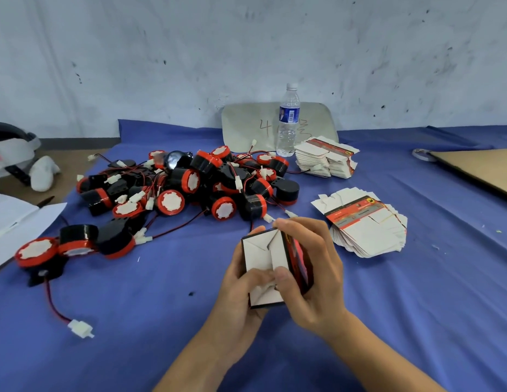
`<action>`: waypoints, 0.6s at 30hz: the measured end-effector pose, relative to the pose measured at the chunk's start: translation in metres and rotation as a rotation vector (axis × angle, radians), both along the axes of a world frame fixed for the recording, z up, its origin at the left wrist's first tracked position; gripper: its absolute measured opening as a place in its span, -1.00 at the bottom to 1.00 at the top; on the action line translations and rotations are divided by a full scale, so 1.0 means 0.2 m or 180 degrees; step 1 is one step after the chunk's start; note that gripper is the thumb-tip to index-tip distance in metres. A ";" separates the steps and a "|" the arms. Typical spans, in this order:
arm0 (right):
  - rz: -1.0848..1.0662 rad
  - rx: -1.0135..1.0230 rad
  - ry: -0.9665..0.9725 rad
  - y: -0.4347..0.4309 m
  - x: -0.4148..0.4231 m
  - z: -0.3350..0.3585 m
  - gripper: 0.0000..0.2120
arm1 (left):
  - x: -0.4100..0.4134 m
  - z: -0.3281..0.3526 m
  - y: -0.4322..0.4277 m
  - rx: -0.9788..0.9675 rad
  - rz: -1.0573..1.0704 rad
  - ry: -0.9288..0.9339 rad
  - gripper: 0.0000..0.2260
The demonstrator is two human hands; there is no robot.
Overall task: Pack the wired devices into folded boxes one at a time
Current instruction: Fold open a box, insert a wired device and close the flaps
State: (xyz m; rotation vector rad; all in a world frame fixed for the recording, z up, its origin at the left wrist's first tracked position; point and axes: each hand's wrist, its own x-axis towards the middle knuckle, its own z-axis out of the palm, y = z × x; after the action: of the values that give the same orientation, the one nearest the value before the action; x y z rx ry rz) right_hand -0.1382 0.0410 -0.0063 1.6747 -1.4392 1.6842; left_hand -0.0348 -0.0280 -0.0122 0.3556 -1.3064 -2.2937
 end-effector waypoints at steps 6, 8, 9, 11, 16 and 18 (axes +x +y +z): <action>0.0002 -0.0001 -0.0121 0.00 -0.03 -0.01 -0.62 | 0.04 0.02 -0.06 0.0509 -0.0257 0.0433 -0.38; 0.0123 0.0132 -0.0245 0.00 -0.06 -0.01 -0.61 | 0.04 0.04 -0.06 0.0461 -0.0266 0.0407 -0.34; 0.0224 0.0240 -0.0291 0.00 -0.06 -0.01 -0.59 | 0.04 0.06 -0.06 0.0421 -0.0205 0.0361 -0.28; 0.0422 0.0459 -0.0360 -0.01 -0.07 -0.01 -0.54 | 0.04 0.07 -0.06 0.0319 0.0021 0.0244 -0.17; 0.0306 0.0481 -0.1805 -0.05 -0.10 -0.07 -0.68 | 0.05 0.05 -0.08 -0.2536 0.1749 -0.0382 -0.08; -0.0215 0.0734 -0.2083 -0.08 -0.15 -0.09 -0.72 | 0.04 0.00 -0.09 -0.3788 0.1955 -0.0911 0.03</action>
State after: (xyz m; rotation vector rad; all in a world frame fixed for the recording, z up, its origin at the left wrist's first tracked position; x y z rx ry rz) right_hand -0.1688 0.0242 -0.0250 1.1925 -2.0126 2.2157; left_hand -0.0269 -0.0455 -0.0130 0.5394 -2.0553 -0.7535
